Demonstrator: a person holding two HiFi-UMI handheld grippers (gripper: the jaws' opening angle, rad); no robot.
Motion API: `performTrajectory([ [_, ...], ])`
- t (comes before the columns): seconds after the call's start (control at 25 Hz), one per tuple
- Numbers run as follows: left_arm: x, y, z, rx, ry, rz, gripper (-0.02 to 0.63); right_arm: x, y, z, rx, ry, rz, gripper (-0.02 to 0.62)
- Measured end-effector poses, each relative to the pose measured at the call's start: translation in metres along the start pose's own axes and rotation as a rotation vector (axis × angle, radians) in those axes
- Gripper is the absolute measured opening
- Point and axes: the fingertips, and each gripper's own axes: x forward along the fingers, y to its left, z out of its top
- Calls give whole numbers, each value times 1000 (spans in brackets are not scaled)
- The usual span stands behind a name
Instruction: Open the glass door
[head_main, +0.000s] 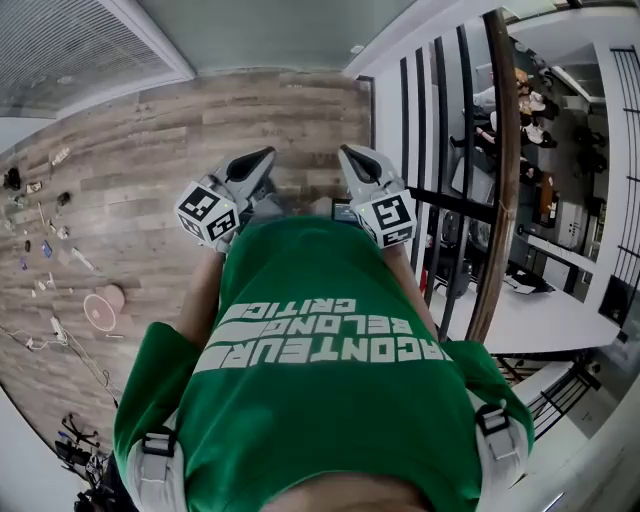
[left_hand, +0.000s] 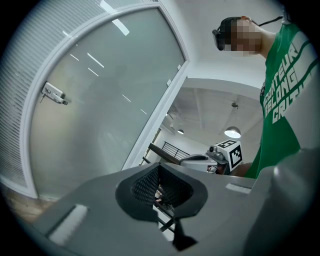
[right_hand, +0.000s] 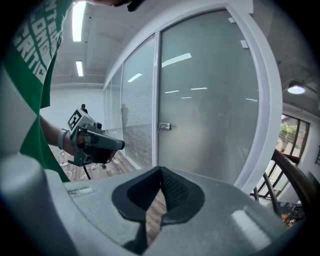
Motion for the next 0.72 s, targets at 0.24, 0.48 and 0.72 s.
performTrajectory([
  [0.24, -30, 26, 12, 2, -33, 73, 14, 27, 21, 11, -31, 12, 65, -8],
  [0.48, -59, 50, 23, -16, -107, 197, 12, 67, 36, 34, -107, -1, 196, -8],
  [0.72, -95, 66, 21, -49, -170, 335, 14, 106, 60, 55, -176, -27, 335, -8],
])
